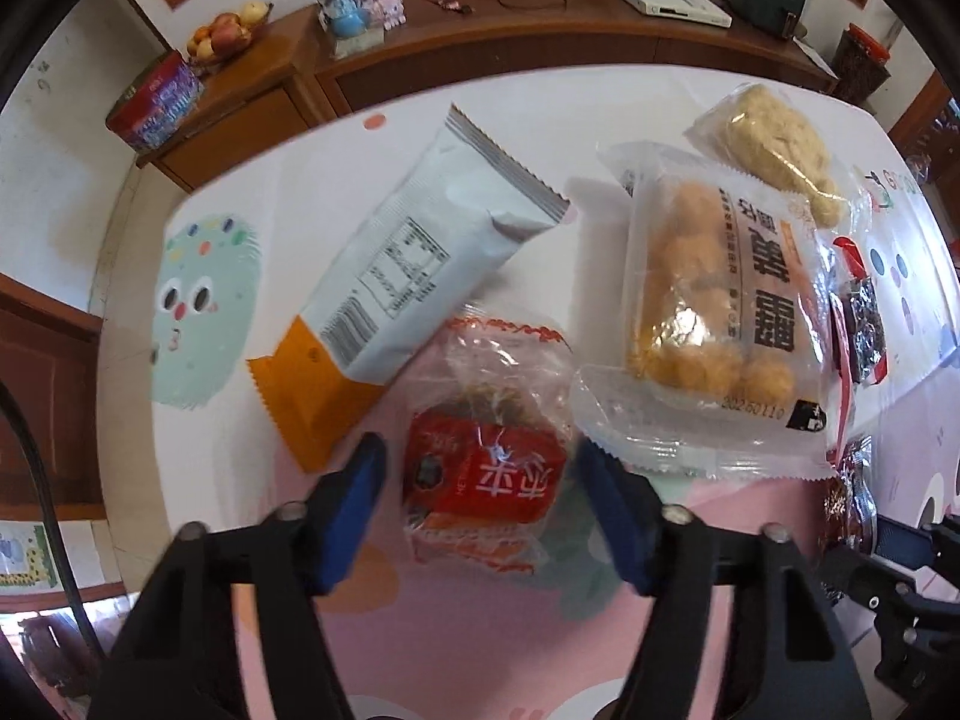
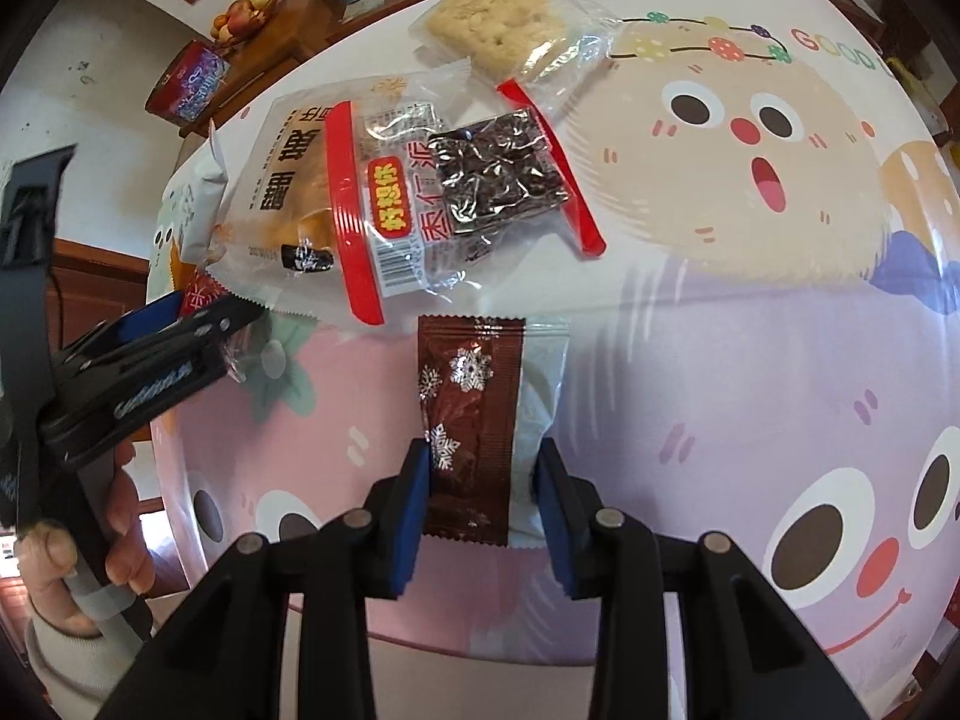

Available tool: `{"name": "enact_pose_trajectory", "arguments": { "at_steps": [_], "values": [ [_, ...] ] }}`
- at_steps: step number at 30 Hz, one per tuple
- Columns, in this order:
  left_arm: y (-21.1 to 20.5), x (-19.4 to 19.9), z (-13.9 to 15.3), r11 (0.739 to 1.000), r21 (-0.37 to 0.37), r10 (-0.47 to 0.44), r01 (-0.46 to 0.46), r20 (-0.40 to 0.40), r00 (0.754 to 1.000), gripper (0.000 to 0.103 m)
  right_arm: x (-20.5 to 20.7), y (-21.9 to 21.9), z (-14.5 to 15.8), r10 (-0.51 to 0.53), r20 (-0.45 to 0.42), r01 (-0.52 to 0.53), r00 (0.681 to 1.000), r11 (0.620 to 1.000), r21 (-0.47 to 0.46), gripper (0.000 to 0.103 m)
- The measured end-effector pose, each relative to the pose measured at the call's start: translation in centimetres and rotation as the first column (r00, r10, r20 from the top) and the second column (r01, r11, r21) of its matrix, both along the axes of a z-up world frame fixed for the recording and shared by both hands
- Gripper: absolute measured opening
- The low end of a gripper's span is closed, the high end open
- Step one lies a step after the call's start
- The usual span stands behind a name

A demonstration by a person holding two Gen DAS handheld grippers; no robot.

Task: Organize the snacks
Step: 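Grasp a brown snowflake-print packet with the right tool while the left grasps another red bread bag, then carry the brown packet and red bread bag into the white tray and open both tools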

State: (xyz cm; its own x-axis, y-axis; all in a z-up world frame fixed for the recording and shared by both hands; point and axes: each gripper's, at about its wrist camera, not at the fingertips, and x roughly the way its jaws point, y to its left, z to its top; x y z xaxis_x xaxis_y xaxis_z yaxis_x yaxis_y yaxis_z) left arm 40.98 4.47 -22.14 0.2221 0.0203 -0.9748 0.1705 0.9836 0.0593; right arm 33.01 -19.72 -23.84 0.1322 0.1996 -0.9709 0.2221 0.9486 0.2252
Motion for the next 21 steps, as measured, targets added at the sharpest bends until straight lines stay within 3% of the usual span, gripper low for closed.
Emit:
{"name": "enact_pose_trajectory", "arguments": {
  "at_steps": [3,8,12,21],
  "values": [
    [0.1,0.3,0.2,1.0,-0.017,0.012,-0.012,-0.004,1.0,0.052,-0.6,-0.6,0.2,0.0,0.002,0.0,1.0,1.0,0.015,0.034],
    [-0.4,-0.9,0.5,1.0,0.018,0.02,-0.02,0.007,1.0,0.048,-1.5,-1.1,0.6,0.021,0.005,-0.021,1.0,1.0,0.019,0.031],
    [-0.5,-2.8,1.9,0.999,0.034,0.042,-0.043,0.02,0.999,0.048,-2.9,-1.7,2.7,0.014,0.068,-0.017,0.998,0.999,0.035,0.03],
    [0.1,-11.0,11.8,0.998,-0.028,0.057,-0.053,0.158,0.986,0.048,-8.3,-1.0,11.4,0.025,0.245,-0.045,0.969,0.996,0.076,0.03]
  ]
}}
